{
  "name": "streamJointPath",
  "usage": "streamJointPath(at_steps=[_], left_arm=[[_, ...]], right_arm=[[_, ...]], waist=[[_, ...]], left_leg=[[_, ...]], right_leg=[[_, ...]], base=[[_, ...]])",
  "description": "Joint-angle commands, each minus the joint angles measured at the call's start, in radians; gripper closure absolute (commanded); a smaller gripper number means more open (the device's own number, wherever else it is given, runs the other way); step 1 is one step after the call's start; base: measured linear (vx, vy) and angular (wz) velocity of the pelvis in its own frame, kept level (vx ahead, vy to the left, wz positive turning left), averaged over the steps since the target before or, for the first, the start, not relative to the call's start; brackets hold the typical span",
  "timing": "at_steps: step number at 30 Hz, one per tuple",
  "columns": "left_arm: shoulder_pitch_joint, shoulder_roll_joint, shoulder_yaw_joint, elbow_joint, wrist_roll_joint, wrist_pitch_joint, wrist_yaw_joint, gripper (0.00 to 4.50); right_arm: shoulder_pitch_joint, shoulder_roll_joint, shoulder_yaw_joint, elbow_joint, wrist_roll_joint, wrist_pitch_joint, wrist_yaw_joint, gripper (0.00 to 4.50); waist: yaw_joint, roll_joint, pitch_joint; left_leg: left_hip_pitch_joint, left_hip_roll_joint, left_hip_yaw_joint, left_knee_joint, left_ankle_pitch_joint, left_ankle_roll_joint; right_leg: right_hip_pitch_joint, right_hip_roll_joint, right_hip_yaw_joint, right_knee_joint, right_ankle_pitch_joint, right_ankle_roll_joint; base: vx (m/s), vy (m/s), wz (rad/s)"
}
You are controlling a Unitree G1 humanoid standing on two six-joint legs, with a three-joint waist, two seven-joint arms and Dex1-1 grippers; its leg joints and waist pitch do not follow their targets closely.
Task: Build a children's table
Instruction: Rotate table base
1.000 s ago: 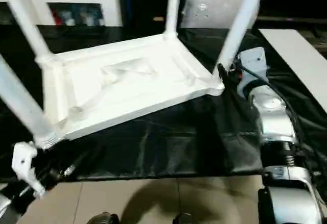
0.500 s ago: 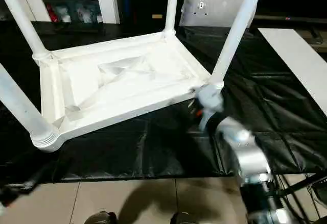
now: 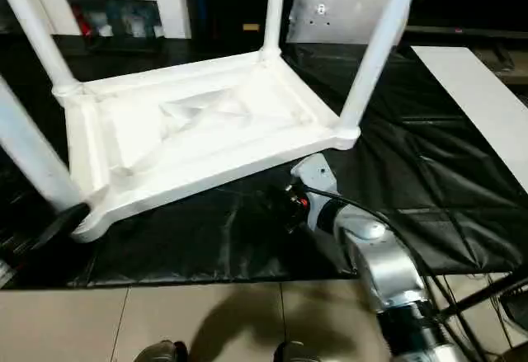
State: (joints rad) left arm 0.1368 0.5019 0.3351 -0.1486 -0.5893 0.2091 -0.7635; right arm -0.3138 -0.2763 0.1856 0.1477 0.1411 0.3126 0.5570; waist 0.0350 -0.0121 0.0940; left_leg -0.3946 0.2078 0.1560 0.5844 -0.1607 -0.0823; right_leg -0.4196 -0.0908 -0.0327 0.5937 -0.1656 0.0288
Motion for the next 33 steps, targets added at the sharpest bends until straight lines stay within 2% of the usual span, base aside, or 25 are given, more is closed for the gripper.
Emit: streamJointPath(at_steps=[1, 3, 4, 6, 7, 8, 9, 10, 11, 13, 16, 17, 18, 21, 22, 24, 26, 28, 30, 31, 33], left_arm=[[-0.018, -0.002, -0.038, 0.000, 0.020, 0.018, -0.009, 0.01], [-0.039, -0.004, -0.057, 0.003, 0.024, 0.027, -0.020, 0.01], [-0.064, -0.012, -0.081, 0.001, 0.024, 0.047, -0.025, 0.01], [-0.076, -0.014, -0.092, 0.002, 0.026, 0.055, -0.025, 0.01], [-0.088, -0.018, -0.110, -0.003, 0.025, 0.065, -0.028, 0.01], [-0.102, -0.020, -0.142, -0.015, 0.019, 0.081, -0.036, 0.01], [-0.106, -0.022, -0.150, -0.020, 0.015, 0.087, -0.038, 0.01], [-0.112, -0.025, -0.163, -0.028, 0.008, 0.096, -0.041, 0.01], [-0.125, -0.033, -0.205, -0.054, -0.010, 0.121, -0.049, 0.01], [-0.130, -0.037, -0.222, -0.065, -0.015, 0.131, -0.054, 0.01], [-0.152, -0.067, -0.297, -0.104, -0.012, 0.161, -0.067, 0.01], [-0.160, -0.074, -0.315, -0.108, -0.009, 0.166, -0.071, 0.01], [-0.166, -0.079, -0.325, -0.109, -0.008, 0.169, -0.073, 0.01], [-0.194, -0.110, -0.376, -0.120, -0.009, 0.183, -0.076, 0.01], [-0.205, -0.123, -0.394, -0.121, -0.007, 0.185, -0.077, 0.01], [-0.221, -0.138, -0.418, -0.121, -0.008, 0.187, -0.076, 0.01], [-0.241, -0.160, -0.449, -0.117, -0.002, 0.190, -0.076, 0.01], [-0.271, -0.197, -0.488, -0.105, 0.014, 0.187, -0.073, 0.01], [-0.275, -0.203, -0.494, -0.102, 0.015, 0.186, -0.073, 0.01], [-0.284, -0.217, -0.511, -0.097, 0.023, 0.185, -0.074, 0.01], [-0.298, -0.236, -0.530, -0.080, 0.039, 0.177, -0.070, 0.01]], right_arm=[[-0.011, 0.002, 0.005, 0.020, -0.016, 0.007, -0.018, 0.00], [-0.020, 0.012, 0.014, 0.041, -0.028, 0.000, -0.029, 0.00], [-0.035, 0.023, 0.023, 0.078, -0.052, -0.012, -0.048, 0.00], [-0.042, 0.028, 0.026, 0.093, -0.061, -0.014, -0.058, 0.00], [-0.051, 0.034, 0.024, 0.114, -0.067, -0.017, -0.071, 0.00], [-0.067, 0.045, 0.021, 0.152, -0.076, -0.022, -0.086, 0.00], [-0.072, 0.048, 0.020, 0.163, -0.080, -0.025, -0.090, 0.00], [-0.081, 0.053, 0.019, 0.183, -0.085, -0.030, -0.098, 0.00], [-0.107, 0.069, 0.021, 0.236, -0.095, -0.045, -0.116, 0.00], [-0.118, 0.076, 0.021, 0.257, -0.096, -0.051, -0.122, 0.00], [-0.165, 0.120, 0.018, 0.333, -0.101, -0.081, -0.145, 0.00], [-0.179, 0.133, 0.017, 0.353, -0.103, -0.089, -0.150, 0.00], [-0.187, 0.139, 0.017, 0.365, -0.105, -0.093, -0.153, 0.00], [-0.223, 0.165, 0.024, 0.416, -0.116, -0.121, -0.159, 0.00], [-0.232, 0.173, 0.028, 0.424, -0.116, -0.127, -0.156, 0.00], [-0.245, 0.182, 0.033, 0.437, -0.119, -0.137, -0.153, 0.00], [-0.259, 0.191, 0.039, 0.458, -0.128, -0.152, -0.154, 0.00], [-0.279, 0.204, 0.037, 0.492, -0.138, -0.174, -0.161, 0.00], [-0.280, 0.205, 0.037, 0.494, -0.138, -0.175, -0.162, 0.00], [-0.283, 0.208, 0.037, 0.505, -0.144, -0.186, -0.160, 0.00], [-0.285, 0.210, 0.037, 0.517, -0.150, -0.198, -0.161, 0.00]], waist=[[-0.003, 0.022, -0.043], [-0.003, 0.020, -0.045], [-0.002, 0.023, -0.048], [-0.001, 0.020, -0.052], [-0.001, 0.016, -0.053], [0.000, 0.017, -0.055], [0.001, 0.019, -0.058], [0.001, 0.020, -0.058], [0.003, 0.016, -0.060], [0.005, 0.018, -0.062], [0.005, 0.014, -0.066], [0.002, 0.007, -0.068], [0.002, 0.009, -0.067], [-0.007, 0.001, -0.066], [-0.008, -0.001, -0.065], [-0.009, 0.001, -0.063], [-0.013, -0.003, -0.068], [-0.017, -0.004, -0.070], [-0.019, -0.003, -0.071], [-0.024, -0.005, -0.074], [-0.025, -0.004, -0.077]], left_leg=[[0.029, 0.004, -0.001, -0.098, -0.551, -0.063], [0.033, 0.004, 0.002, -0.096, -0.544, -0.064], [0.030, 0.004, 0.003, -0.095, -0.525, -0.063], [0.033, 0.004, 0.008, -0.092, -0.500, -0.062], [0.028, 0.004, 0.009, -0.091, -0.471, -0.057], [0.027, 0.004, 0.011, -0.091, -0.446, -0.054], [0.030, 0.004, 0.014, -0.089, -0.428, -0.053], [0.030, 0.005, 0.014, -0.089, -0.419, -0.053], [0.028, 0.005, 0.016, -0.087, -0.394, -0.049], [0.027, 0.005, 0.019, -0.085, -0.363, -0.046], [0.025, 0.005, 0.022, -0.083, -0.322, -0.041], [0.022, 0.004, 0.022, -0.082, -0.310, -0.038], [0.023, 0.004, 0.024, -0.082, -0.308, -0.037], [0.019, 0.003, 0.024, -0.082, -0.326, -0.036], [0.021, 0.003, 0.025, -0.082, -0.345, -0.039], [0.022, 0.003, 0.023, -0.082, -0.365, -0.047], [0.024, 0.004, 0.024, -0.080, -0.363, -0.046], [0.022, 0.003, 0.024, -0.078, -0.353, -0.043], [0.023, 0.003, 0.025, -0.076, -0.347, -0.038], [0.018, 0.002, 0.024, -0.075, -0.330, -0.034], [0.022, 0.003, 0.026, -0.072, -0.315, -0.026]], right_leg=[[0.009, -0.015, 0.019, -0.088, -0.497, -0.090], [0.007, -0.014, 0.021, -0.087, -0.470, -0.099], [0.012, -0.014, 0.023, -0.082, -0.446, -0.107], [0.010, -0.011, 0.025, -0.080, -0.405, -0.124], [0.015, -0.012, 0.026, -0.074, -0.370, -0.134], [0.018, -0.012, 0.027, -0.069, -0.346, -0.141], [0.016, -0.011, 0.028, -0.067, -0.320, -0.152], [0.018, -0.011, 0.028, -0.064, -0.305, -0.159], [0.022, -0.010, 0.028, -0.061, -0.271, -0.168], [0.025, -0.011, 0.027, -0.055, -0.235, -0.182], [0.031, -0.011, 0.028, -0.051, -0.196, -0.189], [0.036, -0.011, 0.027, -0.049, -0.194, -0.191], [0.035, -0.012, 0.028, -0.048, -0.197, -0.192], [0.037, -0.013, 0.029, -0.052, -0.250, -0.180], [0.034, -0.014, 0.031, -0.057, -0.292, -0.168], [0.032, -0.015, 0.032, -0.060, -0.328, -0.153], [0.031, -0.013, 0.033, -0.059, -0.312, -0.156], [0.034, -0.013, 0.033, -0.057, -0.304, -0.163], [0.033, -0.012, 0.034, -0.058, -0.294, -0.167], [0.039, -0.013, 0.033, -0.055, -0.279, -0.170], [0.037, -0.011, 0.033, -0.054, -0.255, -0.179]], base=[[0.000, 0.000, 0.00], [0.000, 0.000, 0.00], [0.000, 0.000, 0.00], [0.000, 0.000, 0.00], [0.000, 0.000, 0.00], [0.000, 0.000, 0.00], [0.000, 0.000, 0.00], [0.000, 0.000, 0.00], [0.000, 0.000, 0.00], [0.000, 0.000, 0.00], [0.000, 0.000, 0.00], [0.000, 0.000, 0.00], [0.000, 0.000, 0.00], [0.000, 0.000, 0.00], [0.000, 0.000, 0.00], [0.000, 0.000, 0.00], [0.000, 0.000, 0.00], [0.000, 0.000, 0.00], [0.000, 0.000, 0.00], [0.000, 0.000, 0.00], [0.000, 0.000, 0.00]])
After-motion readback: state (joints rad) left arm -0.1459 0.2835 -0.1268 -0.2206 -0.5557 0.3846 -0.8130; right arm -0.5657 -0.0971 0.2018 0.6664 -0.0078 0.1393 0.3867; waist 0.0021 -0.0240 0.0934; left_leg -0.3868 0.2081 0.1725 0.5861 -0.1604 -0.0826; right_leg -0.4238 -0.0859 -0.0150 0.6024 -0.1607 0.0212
